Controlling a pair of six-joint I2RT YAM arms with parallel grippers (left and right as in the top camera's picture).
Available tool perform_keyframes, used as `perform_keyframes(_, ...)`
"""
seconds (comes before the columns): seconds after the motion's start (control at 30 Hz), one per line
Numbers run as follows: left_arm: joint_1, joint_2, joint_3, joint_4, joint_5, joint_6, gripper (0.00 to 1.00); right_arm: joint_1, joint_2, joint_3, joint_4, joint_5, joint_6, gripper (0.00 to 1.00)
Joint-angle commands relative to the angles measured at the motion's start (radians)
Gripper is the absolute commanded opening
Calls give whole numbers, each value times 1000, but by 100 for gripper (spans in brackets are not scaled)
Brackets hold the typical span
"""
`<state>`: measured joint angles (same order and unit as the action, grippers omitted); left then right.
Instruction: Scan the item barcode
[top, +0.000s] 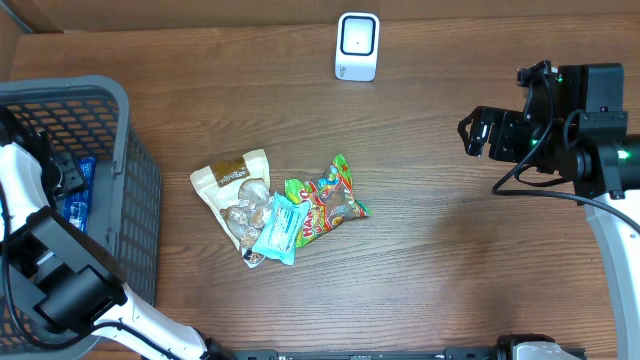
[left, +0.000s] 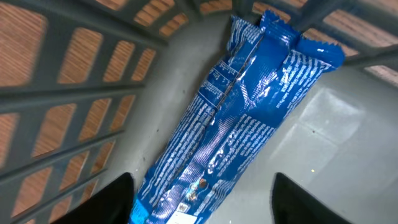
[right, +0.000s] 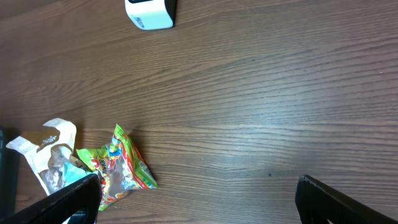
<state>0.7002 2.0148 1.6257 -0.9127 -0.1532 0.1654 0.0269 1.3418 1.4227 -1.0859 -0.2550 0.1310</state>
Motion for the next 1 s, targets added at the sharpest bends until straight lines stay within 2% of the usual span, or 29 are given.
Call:
perform_keyframes(0.0, -7, 26, -66, 22, 16, 14, 58, 0, -4, 1, 3, -2, 2, 100)
perform_keyframes(0.2, -7, 26, -159, 85, 12, 14, 58, 0, -4, 1, 3, -1, 2, 100)
perform_keyframes(0.3, -7, 26, -182, 107, 15, 9, 50, 0, -4, 1, 2, -2, 2, 100)
perform_keyframes(0.37, -7, 26, -183, 108, 16, -14, 39, 0, -4, 1, 2, -2, 3, 100)
perform_keyframes(0.43, -7, 25, -183, 107, 16, -37, 20, 0, -4, 1, 3, -2, 3, 100)
perform_keyframes(0.47, -7, 25, -183, 106, 16, -46, 6, 0, -4, 1, 3, -2, 3, 100)
perform_keyframes(0.6, -8, 19, -166, 70, 16, -106, 4, 0, -4, 1, 3, -2, 3, 100)
perform_keyframes(0.7, -10, 7, -90, -14, 19, -151, 4, 0, -4, 1, 6, -2, 3, 100)
perform_keyframes(0.97, -11, -52, 343, -355, 286, -166, 4, 0, -4, 1, 3, -4, 3, 100)
